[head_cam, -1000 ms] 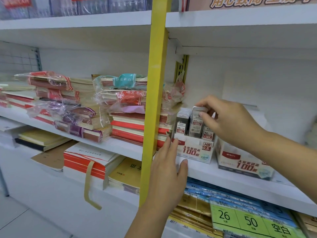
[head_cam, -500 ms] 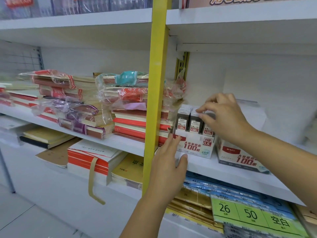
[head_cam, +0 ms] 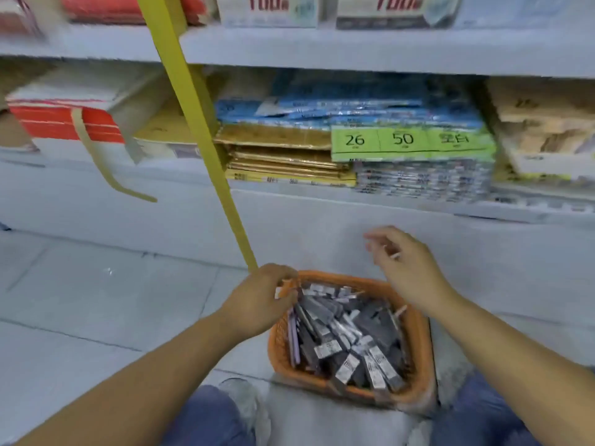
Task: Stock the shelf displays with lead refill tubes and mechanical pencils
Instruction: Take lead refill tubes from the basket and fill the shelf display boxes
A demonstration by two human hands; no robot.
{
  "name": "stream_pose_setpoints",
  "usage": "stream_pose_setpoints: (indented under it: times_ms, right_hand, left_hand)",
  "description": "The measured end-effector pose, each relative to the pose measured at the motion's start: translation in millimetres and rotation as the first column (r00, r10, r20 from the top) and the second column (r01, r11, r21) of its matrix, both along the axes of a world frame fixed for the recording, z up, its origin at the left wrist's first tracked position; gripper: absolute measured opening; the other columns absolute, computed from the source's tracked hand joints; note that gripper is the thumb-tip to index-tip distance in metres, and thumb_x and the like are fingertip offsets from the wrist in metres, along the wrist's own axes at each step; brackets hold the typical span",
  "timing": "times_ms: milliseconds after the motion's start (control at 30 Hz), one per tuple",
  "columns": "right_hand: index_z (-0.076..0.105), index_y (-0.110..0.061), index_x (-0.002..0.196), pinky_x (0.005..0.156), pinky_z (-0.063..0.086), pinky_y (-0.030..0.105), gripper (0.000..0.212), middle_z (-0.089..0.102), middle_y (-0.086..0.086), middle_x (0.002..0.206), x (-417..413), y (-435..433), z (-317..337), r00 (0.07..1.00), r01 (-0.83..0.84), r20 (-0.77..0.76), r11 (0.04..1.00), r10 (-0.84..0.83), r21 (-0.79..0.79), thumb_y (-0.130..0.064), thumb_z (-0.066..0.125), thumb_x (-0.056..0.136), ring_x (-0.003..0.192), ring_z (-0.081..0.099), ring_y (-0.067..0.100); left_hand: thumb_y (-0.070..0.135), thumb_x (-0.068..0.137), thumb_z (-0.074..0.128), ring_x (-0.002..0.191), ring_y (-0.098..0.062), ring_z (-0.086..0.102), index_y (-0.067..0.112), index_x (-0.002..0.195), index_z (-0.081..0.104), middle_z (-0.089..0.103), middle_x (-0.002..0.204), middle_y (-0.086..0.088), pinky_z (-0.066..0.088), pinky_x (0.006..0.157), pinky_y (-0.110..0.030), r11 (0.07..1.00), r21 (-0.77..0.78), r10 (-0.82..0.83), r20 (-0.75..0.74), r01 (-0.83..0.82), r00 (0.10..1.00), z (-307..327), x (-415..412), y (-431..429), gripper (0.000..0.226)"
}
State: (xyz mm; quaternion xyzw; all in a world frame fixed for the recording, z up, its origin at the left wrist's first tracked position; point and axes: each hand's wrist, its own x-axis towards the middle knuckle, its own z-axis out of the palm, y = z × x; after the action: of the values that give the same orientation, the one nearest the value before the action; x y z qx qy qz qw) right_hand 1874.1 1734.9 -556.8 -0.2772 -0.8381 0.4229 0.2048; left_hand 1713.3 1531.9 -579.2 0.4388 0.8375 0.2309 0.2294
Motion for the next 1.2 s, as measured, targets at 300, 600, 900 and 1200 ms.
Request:
stream_pose_setpoints:
  times_ms: [300, 600, 900, 1200]
  right_hand:
    - [0.056, -0.023, 0.128, 0.096, 0.042, 0.034, 0.044, 0.057, 0.004, 0.128, 56.2, 8.3, -184.3, 0.744, -0.016, 0.666, 0.997, 0.060, -0.073, -0.036, 0.066, 0.088, 0.119, 0.051, 0.023]
    - [0.039, -0.018, 0.140, 0.103, 0.039, 0.042, 0.078, 0.046, 0.009, 0.141, 15.3, 6.7, -225.8, 0.634, -0.032, 0.772, 0.999, 0.047, -0.035, -0.051, 0.073, 0.078, 0.131, 0.040, 0.028]
    - [0.065, -0.020, 0.115, 0.070, 0.039, 0.024, 0.032, 0.062, -0.006, 0.110, 24.1, 31.4, -216.8, 0.810, 0.150, 0.582, 0.936, 0.069, -0.319, -0.033, 0.070, 0.087, 0.093, 0.057, 0.011]
    - [0.052, -0.026, 0.130, 0.070, 0.043, 0.023, 0.046, 0.057, -0.007, 0.107, 63.0, 31.1, -204.9, 0.819, 0.258, 0.570, 0.850, 0.059, -0.459, -0.042, 0.065, 0.088, 0.093, 0.056, 0.008]
  left_hand:
    - [0.038, 0.092, 0.067, 0.116, -0.016, 0.057, 0.020, 0.130, 0.062, 0.063, 0.126, 0.000, 0.040, 0.092, -0.023, 0.954, -0.290, 0.149, 0.230, -0.079, 0.962, -145.8, 48.6, 25.6, 0.043]
    - [0.035, 0.090, 0.070, 0.128, -0.024, 0.049, 0.022, 0.143, 0.047, 0.047, 0.142, -0.004, 0.042, 0.107, -0.039, 0.895, -0.435, -0.029, 0.170, 0.101, 0.985, -188.6, 64.7, 59.8, 0.059]
    - [0.021, 0.096, 0.059, 0.089, -0.015, 0.065, 0.028, 0.114, 0.056, 0.065, 0.108, 0.003, 0.048, 0.069, -0.024, 0.945, -0.309, 0.212, 0.334, -0.106, 0.918, -188.5, 59.5, 52.4, 0.019]
    - [0.051, 0.073, 0.081, 0.098, -0.023, 0.065, 0.023, 0.125, 0.040, 0.061, 0.117, 0.001, 0.055, 0.078, -0.039, 0.886, -0.464, 0.121, 0.181, -0.024, 0.976, -181.0, 88.7, 72.5, 0.072]
